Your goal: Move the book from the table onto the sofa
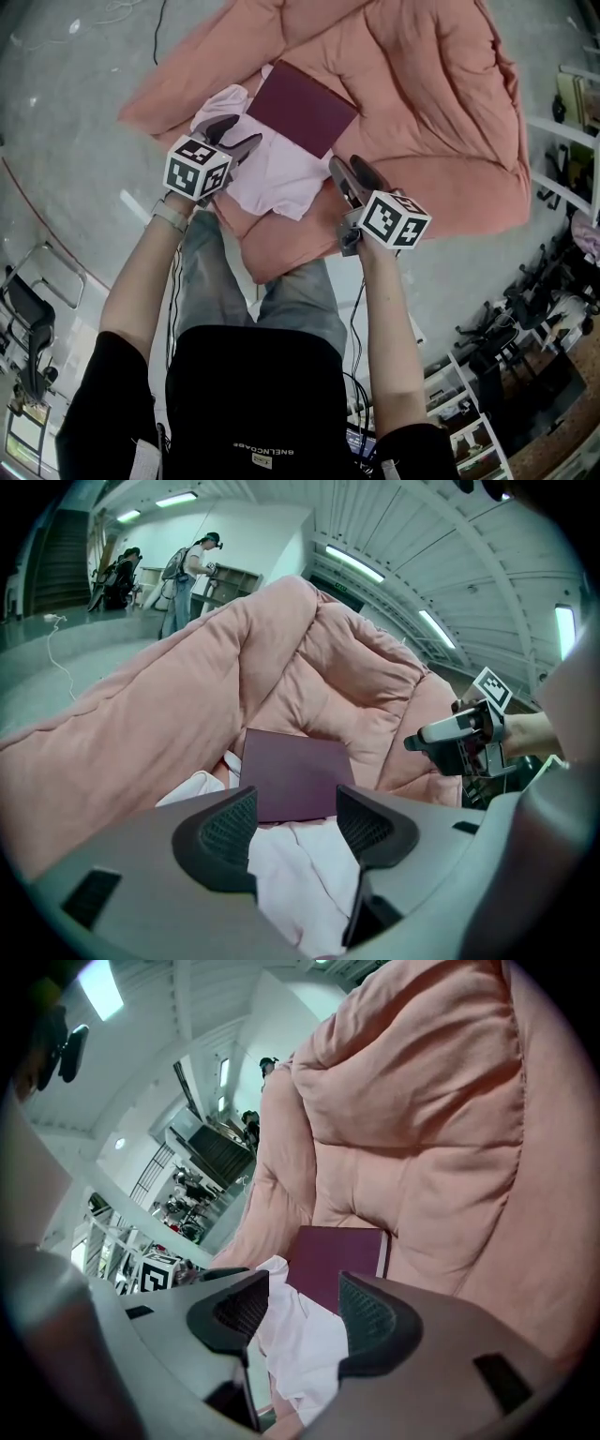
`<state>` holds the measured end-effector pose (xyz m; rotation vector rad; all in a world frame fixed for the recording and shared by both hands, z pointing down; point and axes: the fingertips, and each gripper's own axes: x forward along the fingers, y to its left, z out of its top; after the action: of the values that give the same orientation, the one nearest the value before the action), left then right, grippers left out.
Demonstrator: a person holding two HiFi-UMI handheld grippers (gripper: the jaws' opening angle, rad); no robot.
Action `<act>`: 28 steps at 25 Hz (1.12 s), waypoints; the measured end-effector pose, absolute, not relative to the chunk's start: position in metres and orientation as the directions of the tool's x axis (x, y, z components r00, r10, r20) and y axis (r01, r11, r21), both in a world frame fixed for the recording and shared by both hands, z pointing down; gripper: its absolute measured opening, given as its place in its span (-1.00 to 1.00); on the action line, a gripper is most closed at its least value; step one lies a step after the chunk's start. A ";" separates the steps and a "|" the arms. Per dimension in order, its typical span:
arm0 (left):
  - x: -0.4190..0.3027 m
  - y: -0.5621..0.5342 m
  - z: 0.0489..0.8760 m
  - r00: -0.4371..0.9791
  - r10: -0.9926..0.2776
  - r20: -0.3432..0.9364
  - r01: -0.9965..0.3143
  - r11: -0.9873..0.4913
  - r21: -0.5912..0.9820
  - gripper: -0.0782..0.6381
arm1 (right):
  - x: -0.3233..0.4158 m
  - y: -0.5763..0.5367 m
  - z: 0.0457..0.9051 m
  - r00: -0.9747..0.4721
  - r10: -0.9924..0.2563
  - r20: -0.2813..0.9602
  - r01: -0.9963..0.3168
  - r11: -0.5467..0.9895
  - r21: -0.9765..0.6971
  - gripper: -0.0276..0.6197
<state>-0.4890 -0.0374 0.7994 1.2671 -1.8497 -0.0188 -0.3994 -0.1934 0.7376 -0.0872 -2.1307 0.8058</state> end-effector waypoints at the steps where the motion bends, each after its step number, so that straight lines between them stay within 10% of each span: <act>1: -0.490 -0.035 0.796 -0.103 -0.768 0.633 -0.752 0.477 0.455 -0.06 | -0.400 -0.190 0.735 -0.651 0.324 0.686 -0.212 0.791 -0.574 -0.14; 28: -0.443 0.031 0.621 0.031 -0.923 0.384 -0.856 0.174 0.487 -0.06 | -0.391 -0.069 0.597 -0.776 0.252 0.578 -0.144 0.822 -0.551 -0.20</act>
<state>-0.4429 0.0306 0.6209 1.6805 -1.8212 -0.1356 -0.3909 -0.0692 0.5967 -0.0791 -2.3351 0.7757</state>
